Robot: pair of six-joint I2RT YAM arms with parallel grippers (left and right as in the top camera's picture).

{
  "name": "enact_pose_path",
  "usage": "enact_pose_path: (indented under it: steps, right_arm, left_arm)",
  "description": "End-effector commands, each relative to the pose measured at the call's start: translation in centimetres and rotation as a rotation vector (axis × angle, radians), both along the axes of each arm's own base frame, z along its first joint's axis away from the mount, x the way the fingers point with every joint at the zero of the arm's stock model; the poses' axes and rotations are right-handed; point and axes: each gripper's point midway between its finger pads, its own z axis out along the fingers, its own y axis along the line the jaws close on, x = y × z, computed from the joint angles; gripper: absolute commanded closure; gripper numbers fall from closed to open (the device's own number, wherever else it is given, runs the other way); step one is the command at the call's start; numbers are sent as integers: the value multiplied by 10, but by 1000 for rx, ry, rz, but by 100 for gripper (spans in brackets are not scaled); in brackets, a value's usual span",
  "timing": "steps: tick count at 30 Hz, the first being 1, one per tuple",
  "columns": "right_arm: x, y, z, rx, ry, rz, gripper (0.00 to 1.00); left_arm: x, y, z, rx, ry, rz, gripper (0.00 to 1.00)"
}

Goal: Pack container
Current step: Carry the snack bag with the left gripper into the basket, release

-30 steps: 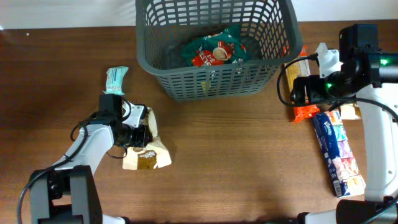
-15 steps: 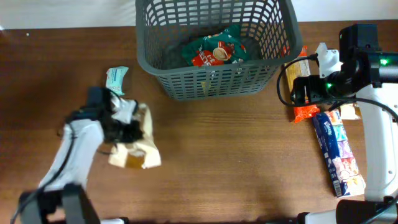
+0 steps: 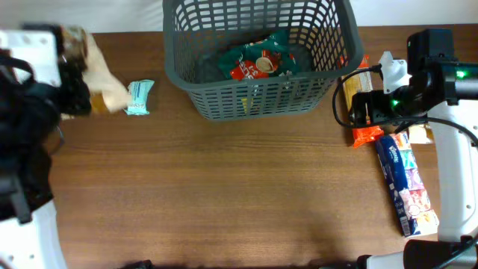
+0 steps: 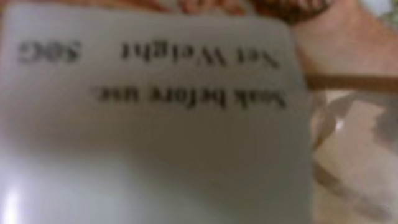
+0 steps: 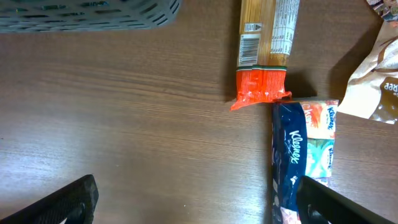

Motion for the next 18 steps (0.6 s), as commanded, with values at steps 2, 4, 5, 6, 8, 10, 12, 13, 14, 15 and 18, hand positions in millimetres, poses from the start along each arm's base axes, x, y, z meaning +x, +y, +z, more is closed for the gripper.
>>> enact_pose_path:
  steps: [2, 4, 5, 6, 8, 10, 12, 13, 14, 15, 18]
  right_arm:
    - [3, 2, 5, 26, -18, -9, 1]
    - [3, 2, 5, 26, -18, -9, 1]
    - [3, 2, 5, 26, -18, -9, 1]
    - [3, 2, 5, 26, -18, -9, 1]
    - [3, 3, 5, 30, -18, -8, 1]
    - [3, 5, 6, 41, -19, -4, 1]
    - [3, 6, 6, 47, -19, -2, 1]
    - [3, 6, 6, 47, -19, -2, 1]
    - [3, 6, 6, 47, -19, -2, 1]
    - [3, 6, 6, 47, -19, -2, 1]
    - [3, 6, 6, 47, -19, -2, 1]
  left_arm:
    - [4, -42, 45, -19, -170, -261, 98]
    - [18, -50, 51, -52, -206, -316, 98]
    - [25, -54, 50, -68, -207, -333, 98]
    - [36, -59, 46, -87, -201, -355, 98]
    - [58, -76, 35, -121, -182, -421, 98]
    - [80, -99, 20, -141, -164, -500, 98]
    - [103, -126, 0, -155, -136, -567, 98]
    - [112, -139, -10, -162, -121, -595, 98]
    - [122, -152, -23, -169, -101, -624, 98]
    - [129, -163, -32, -174, -85, -645, 98]
    - [147, -196, -65, -190, -29, -703, 98]
